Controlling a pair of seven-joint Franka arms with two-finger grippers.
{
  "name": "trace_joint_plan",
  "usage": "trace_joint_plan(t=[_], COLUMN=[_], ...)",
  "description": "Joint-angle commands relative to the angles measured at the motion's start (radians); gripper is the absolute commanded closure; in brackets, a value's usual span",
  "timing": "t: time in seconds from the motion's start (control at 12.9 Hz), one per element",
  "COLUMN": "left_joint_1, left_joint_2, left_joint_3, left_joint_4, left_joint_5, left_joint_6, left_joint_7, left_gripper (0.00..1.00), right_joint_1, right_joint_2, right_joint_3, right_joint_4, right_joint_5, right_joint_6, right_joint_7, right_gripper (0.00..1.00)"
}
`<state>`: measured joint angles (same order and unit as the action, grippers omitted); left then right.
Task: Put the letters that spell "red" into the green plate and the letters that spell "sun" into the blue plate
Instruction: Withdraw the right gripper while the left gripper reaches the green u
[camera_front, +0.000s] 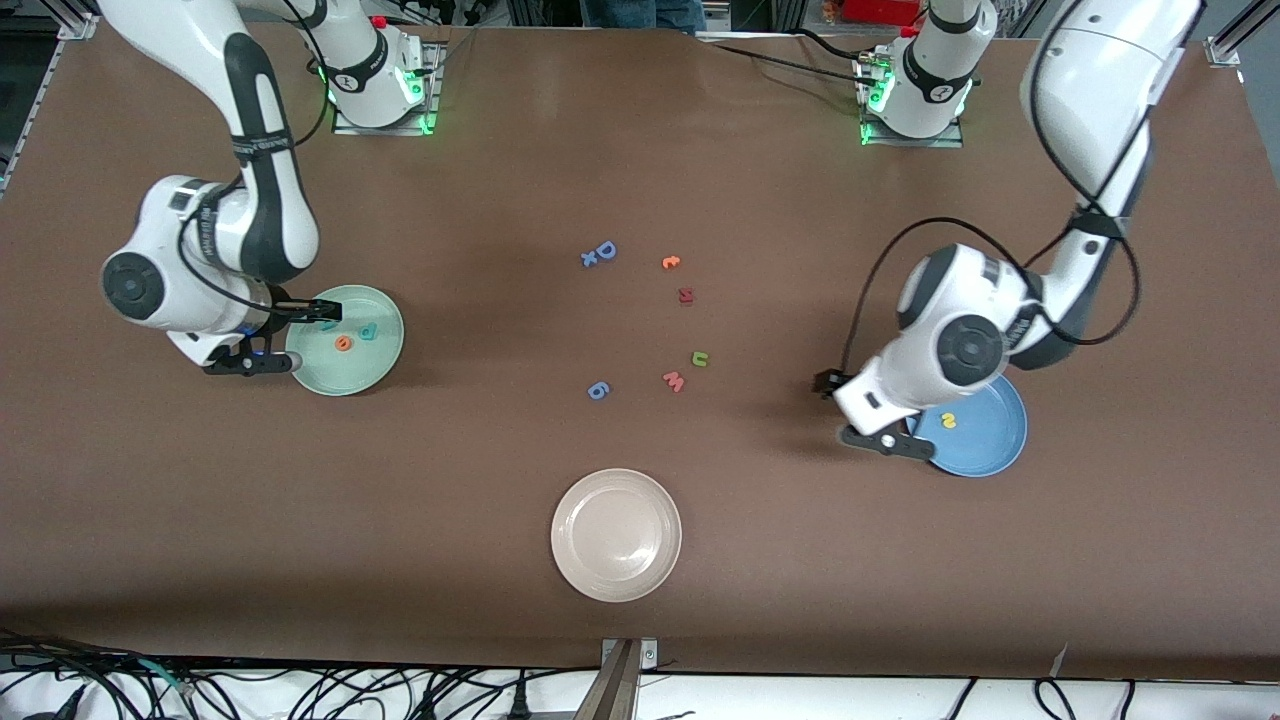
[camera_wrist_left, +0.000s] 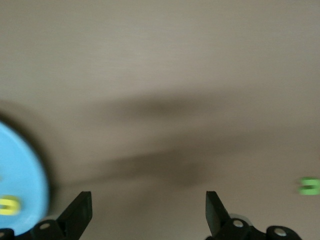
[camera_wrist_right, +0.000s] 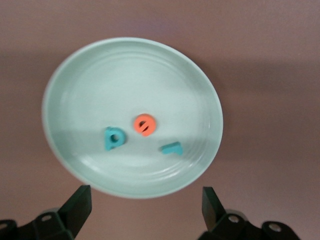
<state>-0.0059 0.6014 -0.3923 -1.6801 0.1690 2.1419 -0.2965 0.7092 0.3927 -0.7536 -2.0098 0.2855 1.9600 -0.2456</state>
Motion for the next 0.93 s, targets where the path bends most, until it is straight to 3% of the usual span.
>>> trace_joint_plan(t=[0.0,0.31,0.62,0.85], left_joint_1=[-0.101,-0.215,-0.259,-0.269], left_joint_2=[0.005,0.005,0.044,0.092], left_joint_3=[0.003,0.010,0.004,0.003], left_joint_4=[-0.032,-0.193,-0.187,-0.139], left_joint_5=[-0.011,0.032,0.292,0.317], left_joint_6=[0.082,0.366,0.377,0.383], left_joint_7=[-0.148,-0.305,-0.547,-0.570], left_gripper=[0.00,0.00,0.00,0.00], right_joint_1=[-0.004,0.003,0.013,0.032], right_joint_2=[-0.011,-0.119,-0.164,-0.164], right_joint_3=[-0.041,-0.072,-0.073,-0.070], right_joint_4=[0.176,0.293,0.397,0.434], right_joint_5=[-0.011,-0.025,-0.182,-0.210], right_joint_6=[-0.214,-0.297,-0.412,-0.443], right_joint_7=[0.006,0.005,0.011,0.118], right_gripper=[0.02,0.01,0.01,0.00])
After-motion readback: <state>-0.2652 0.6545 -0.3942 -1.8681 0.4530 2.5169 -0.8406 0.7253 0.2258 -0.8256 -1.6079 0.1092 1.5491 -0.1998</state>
